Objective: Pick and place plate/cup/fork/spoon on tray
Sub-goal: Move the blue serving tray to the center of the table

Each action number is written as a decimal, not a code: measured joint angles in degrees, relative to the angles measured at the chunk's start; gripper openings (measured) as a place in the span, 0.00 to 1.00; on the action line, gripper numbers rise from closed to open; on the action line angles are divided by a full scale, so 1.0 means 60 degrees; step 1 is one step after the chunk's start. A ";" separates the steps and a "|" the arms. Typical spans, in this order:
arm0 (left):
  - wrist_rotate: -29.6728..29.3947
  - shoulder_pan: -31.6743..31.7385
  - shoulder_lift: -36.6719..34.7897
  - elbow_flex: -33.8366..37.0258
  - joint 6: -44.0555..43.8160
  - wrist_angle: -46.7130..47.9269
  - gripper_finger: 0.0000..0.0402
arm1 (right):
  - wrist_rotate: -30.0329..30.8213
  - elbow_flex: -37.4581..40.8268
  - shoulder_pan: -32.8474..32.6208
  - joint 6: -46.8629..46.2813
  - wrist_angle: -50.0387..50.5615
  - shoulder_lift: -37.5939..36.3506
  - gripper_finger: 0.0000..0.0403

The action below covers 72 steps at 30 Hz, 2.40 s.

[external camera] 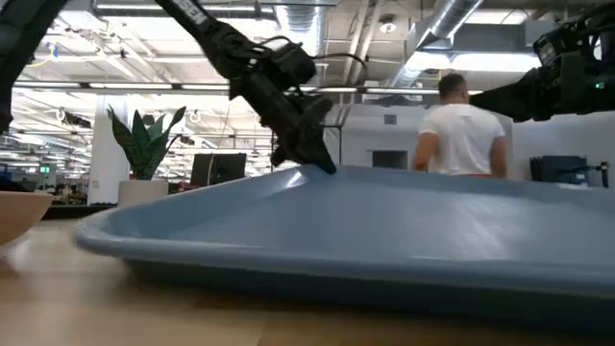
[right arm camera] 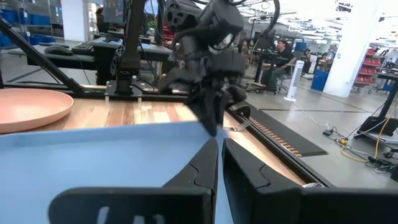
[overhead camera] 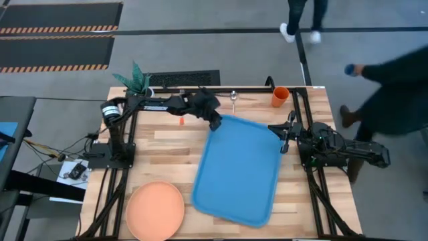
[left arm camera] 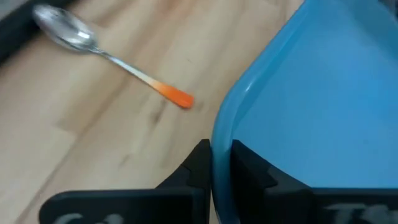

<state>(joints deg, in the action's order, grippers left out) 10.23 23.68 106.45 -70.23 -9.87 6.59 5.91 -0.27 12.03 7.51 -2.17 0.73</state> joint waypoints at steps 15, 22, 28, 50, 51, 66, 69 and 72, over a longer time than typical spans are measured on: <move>-0.1423 0.0594 -0.4478 0.5472 -0.2396 -0.3543 0.05 | -0.0037 0.0000 0.0000 -0.0032 0.0000 0.0000 0.12; -0.2493 0.0395 -0.7224 0.7491 -0.3444 -0.3507 0.05 | -0.0331 0.0000 0.0000 -0.1435 -0.0007 -0.0007 0.12; -0.3285 0.0027 -0.9194 0.8624 -0.3991 -0.3060 0.04 | -0.0279 0.0000 0.0000 -0.1779 -0.0015 -0.0007 0.12; -0.3674 -0.0101 -1.0309 0.8967 -0.3547 -0.2087 0.04 | -0.0494 -0.0132 0.0062 -0.3163 -0.2517 0.0002 0.12; -0.3677 -0.0101 -1.0309 0.8967 -0.3543 -0.2085 0.04 | -0.0500 -0.0149 0.0062 -0.3254 -0.2345 0.0033 0.12; -0.3761 -0.0101 -1.0309 0.8967 -0.3533 -0.2132 0.05 | -0.0188 -0.0173 -0.1096 -0.8060 0.0379 0.2846 0.42; -0.3761 -0.0101 -1.0312 0.8967 -0.3509 -0.2209 0.05 | -0.0128 -0.0171 -0.1524 -0.8619 0.0279 0.3585 0.55; -0.3764 -0.0101 -1.0311 0.8967 -0.3461 -0.2257 0.05 | 0.0112 -0.0157 -0.2029 -0.8950 -0.0268 0.4323 0.62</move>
<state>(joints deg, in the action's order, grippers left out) -12.35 23.07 44.58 -16.43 -30.64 -6.96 6.59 -1.21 -0.14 -46.19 -3.78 26.67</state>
